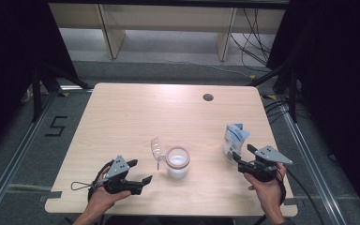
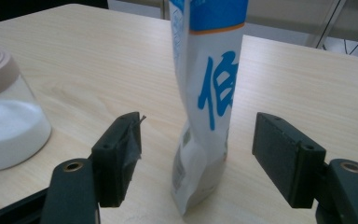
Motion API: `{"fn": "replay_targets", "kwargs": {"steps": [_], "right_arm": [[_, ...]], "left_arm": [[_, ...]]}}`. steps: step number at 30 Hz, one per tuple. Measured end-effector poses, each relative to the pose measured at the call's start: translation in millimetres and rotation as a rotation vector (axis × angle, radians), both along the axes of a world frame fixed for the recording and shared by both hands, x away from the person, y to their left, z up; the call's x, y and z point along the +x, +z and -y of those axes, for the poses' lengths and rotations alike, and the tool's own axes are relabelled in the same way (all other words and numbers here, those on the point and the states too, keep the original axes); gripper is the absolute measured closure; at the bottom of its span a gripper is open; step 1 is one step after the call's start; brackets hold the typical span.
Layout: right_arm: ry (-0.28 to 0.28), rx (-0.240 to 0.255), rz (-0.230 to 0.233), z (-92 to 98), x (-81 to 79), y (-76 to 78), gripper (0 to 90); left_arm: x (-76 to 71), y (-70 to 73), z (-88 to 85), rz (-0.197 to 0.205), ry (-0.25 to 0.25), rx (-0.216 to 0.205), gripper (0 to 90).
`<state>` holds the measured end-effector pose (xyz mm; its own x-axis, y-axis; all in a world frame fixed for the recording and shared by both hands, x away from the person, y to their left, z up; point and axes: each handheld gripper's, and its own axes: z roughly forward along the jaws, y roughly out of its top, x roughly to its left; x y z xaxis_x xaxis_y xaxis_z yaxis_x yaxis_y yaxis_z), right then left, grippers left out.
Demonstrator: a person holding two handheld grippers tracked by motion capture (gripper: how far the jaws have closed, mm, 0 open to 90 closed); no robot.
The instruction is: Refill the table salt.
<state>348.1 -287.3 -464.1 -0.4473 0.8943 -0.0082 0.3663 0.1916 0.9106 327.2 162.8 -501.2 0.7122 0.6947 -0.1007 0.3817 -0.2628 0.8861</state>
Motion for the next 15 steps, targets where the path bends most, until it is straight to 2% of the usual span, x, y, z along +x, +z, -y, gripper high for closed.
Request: {"fn": "replay_targets", "kwargs": {"steps": [3,4,6,7,8,9,10,11,14,15], "right_arm": [[0.01,0.007,-0.011,0.6,-4.8,-0.9,33.3],[-0.01,0.022,-0.038,-1.0,-9.2,-0.4,33.2],[0.006,-0.001,-0.023,1.5,-10.1,-1.2,32.7],[-0.007,0.008,-0.039,0.7,-13.1,-1.3,32.7],[0.01,-0.001,-0.029,2.6,-12.8,-1.8,32.6],[0.015,-0.002,-0.042,3.4,-14.5,-1.6,32.4],[0.005,0.019,-0.049,2.1,-16.9,-2.4,32.3],[0.015,0.0,-0.039,3.3,-16.6,-2.8,32.2],[0.021,0.013,-0.06,0.9,-21.0,-3.4,31.9],[0.034,-0.003,-0.051,0.9,-21.6,-3.8,31.9]], "left_arm": [[0.7,-0.4,0.6,-0.004,-0.004,-0.006,15.8],[1.0,-0.4,0.7,-0.003,-0.005,-0.005,15.8],[1.0,-0.2,1.0,-0.004,-0.005,-0.006,15.8],[1.0,-0.3,1.4,-0.004,-0.005,-0.008,15.8],[0.6,0.3,1.5,-0.007,-0.002,-0.001,15.8],[0.6,-0.1,2.1,-0.011,0.0,-0.008,15.9],[1.0,-0.3,2.1,-0.01,-0.001,-0.012,15.8],[1.4,-0.1,1.7,-0.004,-0.003,-0.011,15.9],[1.8,-0.1,1.4,-0.007,0.001,-0.013,15.9],[1.6,0.0,1.6,-0.014,0.005,-0.015,15.9]]}}
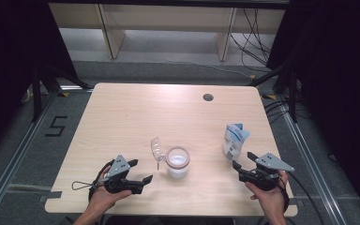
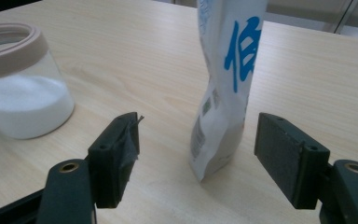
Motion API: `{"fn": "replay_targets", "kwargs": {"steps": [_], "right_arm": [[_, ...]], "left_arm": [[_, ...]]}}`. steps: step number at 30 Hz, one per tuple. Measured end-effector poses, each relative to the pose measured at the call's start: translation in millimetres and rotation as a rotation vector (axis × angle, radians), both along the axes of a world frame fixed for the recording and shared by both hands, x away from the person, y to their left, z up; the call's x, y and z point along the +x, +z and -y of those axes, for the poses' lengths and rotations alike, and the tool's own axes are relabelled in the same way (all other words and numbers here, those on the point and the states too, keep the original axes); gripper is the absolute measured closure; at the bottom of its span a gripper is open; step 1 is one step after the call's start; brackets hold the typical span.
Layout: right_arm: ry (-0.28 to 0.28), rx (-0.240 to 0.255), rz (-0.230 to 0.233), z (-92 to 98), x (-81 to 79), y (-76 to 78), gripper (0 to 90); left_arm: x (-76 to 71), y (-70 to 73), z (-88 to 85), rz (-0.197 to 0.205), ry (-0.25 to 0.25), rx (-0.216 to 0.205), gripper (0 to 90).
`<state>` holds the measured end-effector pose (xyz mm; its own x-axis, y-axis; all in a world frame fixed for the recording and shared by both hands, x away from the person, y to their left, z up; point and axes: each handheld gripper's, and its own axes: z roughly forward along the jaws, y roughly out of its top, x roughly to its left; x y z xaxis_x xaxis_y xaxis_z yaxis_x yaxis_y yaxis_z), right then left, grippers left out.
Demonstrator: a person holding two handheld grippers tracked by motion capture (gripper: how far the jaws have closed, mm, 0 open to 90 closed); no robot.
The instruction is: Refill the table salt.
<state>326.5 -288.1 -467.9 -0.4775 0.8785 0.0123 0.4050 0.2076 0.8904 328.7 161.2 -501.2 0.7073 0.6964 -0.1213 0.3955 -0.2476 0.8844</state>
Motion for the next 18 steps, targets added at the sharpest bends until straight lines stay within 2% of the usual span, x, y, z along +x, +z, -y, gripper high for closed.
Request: {"fn": "replay_targets", "kwargs": {"steps": [1,2,3,6,7,8,9,10,15,16,17,18], "right_arm": [[0.014,-0.019,0.014,0.8,0.2,-0.2,31.8],[0.003,0.003,-0.021,-2.2,-3.7,-0.6,31.7],[0.024,-0.02,-0.004,-0.7,-2.3,-1.2,31.6],[0.024,-0.009,-0.025,-4.2,-6.5,-2.5,31.0],[0.047,-0.031,-0.016,-3.0,-5.8,-2.2,30.9],[0.052,-0.028,-0.021,-3.9,-6.7,-2.3,30.9],[0.038,-0.005,-0.049,-7.2,-10.0,-2.4,30.9],[0.06,-0.032,-0.027,-5.4,-8.6,-2.5,30.8],[0.079,-0.033,-0.044,-6.3,-11.8,-4.4,30.5],[0.058,-0.013,-0.072,-8.8,-15.2,-4.6,30.5],[0.065,-0.015,-0.072,-9.2,-15.3,-5.3,30.5],[0.083,-0.036,-0.05,-7.9,-13.9,-5.9,30.5]], "left_arm": [[-0.2,0.0,0.5,-0.003,0.008,0.001,15.9],[0.0,0.1,0.3,0.001,0.003,0.005,15.9],[0.0,0.0,0.2,0.0,0.004,0.004,16.0],[0.1,0.0,-0.5,0.001,0.004,0.004,16.0],[0.3,-0.1,-0.6,0.0,0.002,0.0,16.0],[0.3,-0.1,-0.6,0.001,0.003,0.0,16.0],[0.4,-0.1,-0.4,0.001,0.005,0.001,16.0],[0.4,-0.1,-0.3,0.0,0.006,0.005,16.0],[1.0,-0.6,-0.2,-0.004,0.008,0.001,16.0],[0.9,-0.7,0.1,-0.016,0.013,-0.01,16.0],[1.4,-0.8,-0.1,-0.015,0.008,-0.009,16.0],[1.9,-0.9,-0.3,-0.01,0.001,-0.004,16.0]]}}
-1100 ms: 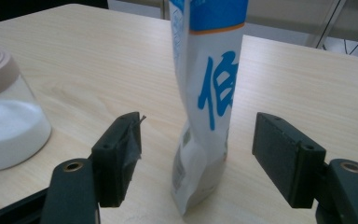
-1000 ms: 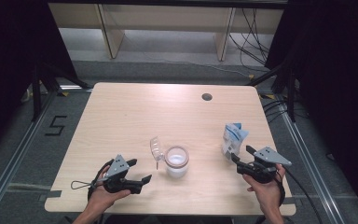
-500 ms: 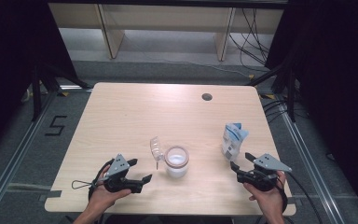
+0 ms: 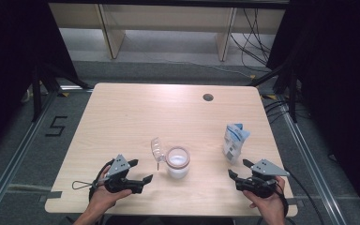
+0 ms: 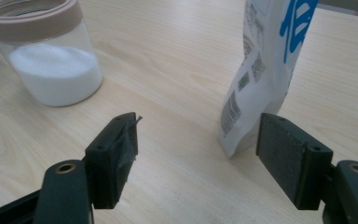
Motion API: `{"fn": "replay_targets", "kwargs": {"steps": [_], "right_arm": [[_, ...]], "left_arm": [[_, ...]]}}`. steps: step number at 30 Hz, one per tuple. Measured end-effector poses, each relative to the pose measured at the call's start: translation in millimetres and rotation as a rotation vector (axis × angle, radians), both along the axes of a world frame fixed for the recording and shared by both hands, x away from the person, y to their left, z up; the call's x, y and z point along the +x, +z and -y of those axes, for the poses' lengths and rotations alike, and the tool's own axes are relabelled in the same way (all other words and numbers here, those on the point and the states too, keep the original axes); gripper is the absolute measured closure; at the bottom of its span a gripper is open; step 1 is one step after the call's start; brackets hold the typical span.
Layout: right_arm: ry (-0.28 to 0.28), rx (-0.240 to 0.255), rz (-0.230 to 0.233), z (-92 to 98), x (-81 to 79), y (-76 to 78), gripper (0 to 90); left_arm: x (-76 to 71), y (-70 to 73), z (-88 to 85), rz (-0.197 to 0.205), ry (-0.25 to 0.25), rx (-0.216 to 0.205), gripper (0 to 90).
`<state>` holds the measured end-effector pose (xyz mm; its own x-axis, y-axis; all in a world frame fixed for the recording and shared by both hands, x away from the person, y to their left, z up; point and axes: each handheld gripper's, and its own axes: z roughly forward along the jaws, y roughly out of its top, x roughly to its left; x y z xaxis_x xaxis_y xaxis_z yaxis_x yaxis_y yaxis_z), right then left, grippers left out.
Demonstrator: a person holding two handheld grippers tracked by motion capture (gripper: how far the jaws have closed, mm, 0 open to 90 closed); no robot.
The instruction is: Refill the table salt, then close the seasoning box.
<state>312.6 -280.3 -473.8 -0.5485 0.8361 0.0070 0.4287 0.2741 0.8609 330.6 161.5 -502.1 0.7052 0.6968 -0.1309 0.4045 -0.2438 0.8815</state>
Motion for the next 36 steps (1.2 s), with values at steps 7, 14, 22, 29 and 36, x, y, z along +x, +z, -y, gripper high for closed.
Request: {"fn": "replay_targets", "kwargs": {"steps": [7,14,22,29,36], "right_arm": [[0.002,0.005,-0.034,-4.5,-8.3,-0.4,30.3],[0.02,-0.03,-0.031,-2.3,-11.3,-2.6,30.2],[0.034,-0.032,-0.041,-2.1,-14.6,-3.3,30.3],[0.039,-0.044,-0.041,-4.9,-16.8,-1.2,30.5],[0.026,-0.042,-0.039,-4.7,-16.3,-1.6,30.6]], "left_arm": [[-0.6,0.7,-0.3,0.005,0.003,0.003,16.0],[0.2,2.2,0.2,0.009,0.017,-0.004,17.0],[-1.9,6.3,-1.7,0.03,0.025,-0.01,28.6],[-3.3,14.4,-8.6,0.045,0.047,-0.062,56.8],[-4.2,21.8,-6.8,0.087,0.049,-0.09,81.7]]}}
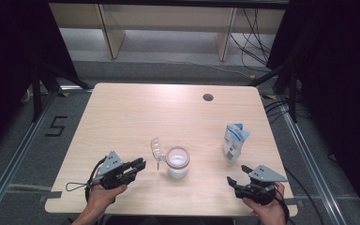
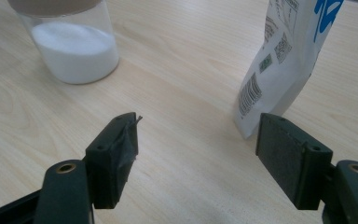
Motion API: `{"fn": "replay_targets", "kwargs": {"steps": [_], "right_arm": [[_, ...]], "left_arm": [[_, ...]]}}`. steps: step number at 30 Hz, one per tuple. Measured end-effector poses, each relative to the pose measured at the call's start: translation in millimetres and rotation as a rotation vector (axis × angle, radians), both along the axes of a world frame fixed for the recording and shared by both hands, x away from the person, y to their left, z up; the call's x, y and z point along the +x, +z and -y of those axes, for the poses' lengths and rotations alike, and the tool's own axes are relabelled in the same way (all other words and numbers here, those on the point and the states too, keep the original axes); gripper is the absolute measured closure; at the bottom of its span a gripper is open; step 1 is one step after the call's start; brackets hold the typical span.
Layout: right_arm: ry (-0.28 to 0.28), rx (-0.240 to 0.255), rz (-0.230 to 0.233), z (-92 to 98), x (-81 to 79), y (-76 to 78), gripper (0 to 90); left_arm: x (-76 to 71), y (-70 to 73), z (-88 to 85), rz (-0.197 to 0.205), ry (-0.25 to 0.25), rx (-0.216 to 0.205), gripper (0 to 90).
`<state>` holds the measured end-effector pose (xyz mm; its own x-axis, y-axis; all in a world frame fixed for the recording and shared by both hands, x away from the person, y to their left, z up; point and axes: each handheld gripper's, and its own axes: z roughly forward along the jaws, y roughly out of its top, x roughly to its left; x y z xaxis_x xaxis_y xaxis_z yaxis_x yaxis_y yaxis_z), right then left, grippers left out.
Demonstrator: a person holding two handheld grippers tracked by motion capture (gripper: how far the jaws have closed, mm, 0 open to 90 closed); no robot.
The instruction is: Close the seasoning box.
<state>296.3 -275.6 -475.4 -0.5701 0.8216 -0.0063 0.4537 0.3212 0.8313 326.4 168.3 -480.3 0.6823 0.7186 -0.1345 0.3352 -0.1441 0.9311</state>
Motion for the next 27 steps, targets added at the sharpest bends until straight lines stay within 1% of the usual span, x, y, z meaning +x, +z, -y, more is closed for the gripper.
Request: {"fn": "replay_targets", "kwargs": {"steps": [1,2,3,4,5,7,9,10,11,12,13,15,16,17,18,20,21,22,23,24,25,26,27], "right_arm": [[0.003,-0.004,-0.005,-0.1,-0.2,0.4,30.7],[0.009,-0.001,-0.007,-0.3,0.1,0.2,30.7],[0.008,0.001,0.003,-0.6,0.1,0.2,30.8],[0.02,-0.002,0.006,-0.6,0.6,0.1,30.8],[0.014,0.003,-0.003,-1.1,0.0,0.0,30.9],[0.014,0.002,-0.002,-1.1,0.4,-0.2,30.9],[0.02,-0.003,-0.006,-1.3,0.6,-0.2,30.9],[0.022,-0.005,0.004,-1.5,1.0,-0.7,30.9],[0.023,0.001,-0.004,-1.6,1.0,-0.8,31.0],[0.023,0.001,-0.004,-1.6,1.0,-0.8,31.0],[0.003,0.012,-0.021,-3.7,-0.8,-0.9,31.0],[0.006,0.013,-0.021,-3.8,-0.7,-1.0,31.0],[0.006,0.013,-0.021,-3.8,-0.7,-1.0,31.0],[0.026,0.003,-0.005,-2.7,1.2,-1.4,31.1],[0.032,0.002,-0.001,-2.3,2.0,-1.6,31.1],[0.031,0.003,-0.004,-2.3,2.1,-1.6,31.1],[0.033,0.003,-0.003,-2.4,2.2,-1.6,31.1],[0.032,-0.003,0.009,-2.3,2.4,-1.7,31.1],[0.032,-0.003,0.009,-2.3,2.4,-1.7,31.1],[0.034,0.002,-0.004,-2.7,1.9,-1.7,31.1],[0.014,0.009,-0.005,-3.4,0.7,-1.6,31.1],[0.014,0.011,-0.019,-3.5,0.0,-1.0,31.1],[0.026,0.006,-0.004,-3.0,1.3,-1.3,31.1]], "left_arm": [[-0.4,2.6,2.2,0.01,0.001,0.003,83.7],[-0.4,2.6,2.2,0.01,0.001,0.003,85.0],[-0.6,4.6,4.7,0.019,-0.004,0.004,86.2],[-0.7,5.8,6.1,0.022,-0.01,0.002,87.2],[-0.1,6.6,7.3,0.028,-0.021,0.002,88.0],[-0.1,8.5,9.6,0.034,-0.024,0.004,88.7],[0.7,10.6,12.7,0.039,-0.032,0.005,89.0],[1.2,11.5,14.0,0.04,-0.032,0.003,89.1],[1.6,12.6,14.5,0.042,-0.034,0.014,89.1],[1.6,12.6,14.5,0.042,-0.034,0.014,89.1],[3.4,14.1,17.6,0.041,-0.034,0.013,89.1],[5.0,15.0,20.4,0.043,-0.038,0.008,89.1],[5.0,15.0,20.4,0.043,-0.038,0.008,89.1],[6.5,16.4,22.4,0.047,-0.043,0.009,89.1],[6.5,16.4,22.4,0.047,-0.043,0.009,89.1],[8.0,16.8,24.7,0.051,-0.048,0.004,89.1],[8.8,17.3,27.3,0.049,-0.053,0.015,89.1],[8.8,17.3,27.3,0.049,-0.053,0.015,89.1],[9.2,17.2,28.4,0.049,-0.054,0.022,89.1],[10.3,16.4,29.8,0.05,-0.057,0.018,89.1],[10.8,16.3,31.2,0.045,-0.055,0.024,89.1],[11.0,15.9,32.4,0.047,-0.057,0.018,89.1],[11.2,15.9,33.4,0.051,-0.063,0.018,89.1]]}}
